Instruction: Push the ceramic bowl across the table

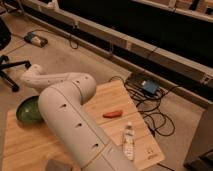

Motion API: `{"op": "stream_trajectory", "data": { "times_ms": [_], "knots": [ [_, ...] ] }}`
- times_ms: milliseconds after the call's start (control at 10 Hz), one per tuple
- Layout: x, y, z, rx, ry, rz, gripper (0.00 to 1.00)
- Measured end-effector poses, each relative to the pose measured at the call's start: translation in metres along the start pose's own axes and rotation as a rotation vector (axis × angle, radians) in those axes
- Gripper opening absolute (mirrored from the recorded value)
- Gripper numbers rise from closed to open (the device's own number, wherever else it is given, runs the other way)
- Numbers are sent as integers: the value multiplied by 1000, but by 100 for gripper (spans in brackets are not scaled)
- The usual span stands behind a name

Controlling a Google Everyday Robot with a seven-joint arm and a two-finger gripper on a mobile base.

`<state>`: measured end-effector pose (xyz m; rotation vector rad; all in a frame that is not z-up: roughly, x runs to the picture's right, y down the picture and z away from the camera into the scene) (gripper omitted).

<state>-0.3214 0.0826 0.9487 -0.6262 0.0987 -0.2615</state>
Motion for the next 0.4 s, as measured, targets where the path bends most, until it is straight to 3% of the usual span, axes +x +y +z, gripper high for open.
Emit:
{"op": "stream_trajectory", "data": {
  "times_ms": [200, 400],
  "knots": [
    [-1, -2, 14, -10, -2, -3, 80],
    [-10, -5, 20, 7, -24, -49, 80]
  ]
}}
